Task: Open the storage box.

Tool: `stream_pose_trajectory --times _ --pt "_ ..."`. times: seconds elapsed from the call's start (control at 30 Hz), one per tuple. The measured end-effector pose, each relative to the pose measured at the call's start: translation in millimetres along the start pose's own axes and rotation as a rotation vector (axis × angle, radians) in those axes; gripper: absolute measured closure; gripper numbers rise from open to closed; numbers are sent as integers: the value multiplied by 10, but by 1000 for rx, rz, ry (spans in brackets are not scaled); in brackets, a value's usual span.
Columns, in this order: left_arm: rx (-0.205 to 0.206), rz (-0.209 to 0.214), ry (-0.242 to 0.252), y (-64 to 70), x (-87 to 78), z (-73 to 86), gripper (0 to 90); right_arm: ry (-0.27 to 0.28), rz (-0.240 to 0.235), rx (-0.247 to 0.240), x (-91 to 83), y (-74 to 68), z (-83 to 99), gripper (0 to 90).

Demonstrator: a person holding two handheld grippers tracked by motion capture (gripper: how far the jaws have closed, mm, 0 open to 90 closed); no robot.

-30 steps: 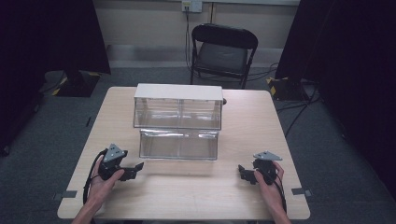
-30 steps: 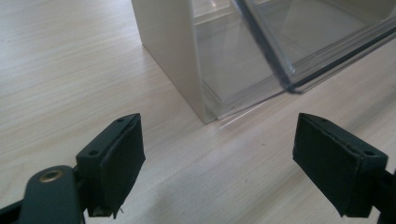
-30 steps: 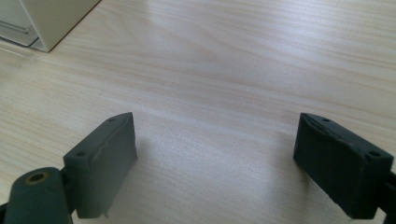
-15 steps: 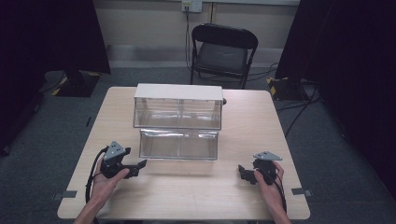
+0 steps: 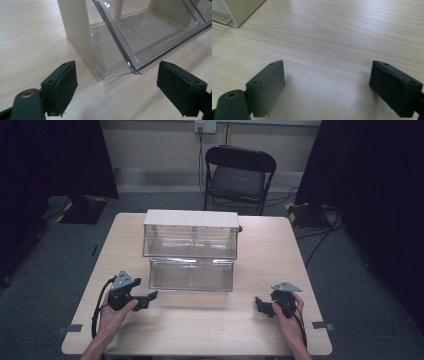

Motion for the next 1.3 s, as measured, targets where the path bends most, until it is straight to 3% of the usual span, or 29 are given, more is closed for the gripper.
stream_pose_trajectory --times 0.3,0.7,0.87,1.0,1.3 --pt "3 5 3 22 10 -11 160 0 -1 1 0 -1 0 121" --pt "19 -20 4 12 4 -24 162 0 -2 -1 1 -1 -1 120" --pt "-31 -18 51 -23 -34 -85 173 0 -1 0 1 -1 0 120" --pt "-21 -26 46 -27 -31 -79 179 -1 -1 0 1 0 0 119" --pt "-30 11 38 39 27 -94 155 -1 -2 -1 4 1 -2 115"
Point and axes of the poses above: each handheld gripper's, and its own axes: x roughly forward along the jaws, z roughly out of its underside, y roughly to its right, the point moved 10 cm from there along x, roughly forward along the jaws, and after that the axes turned 1 degree about -x, right-handed, at the moved point
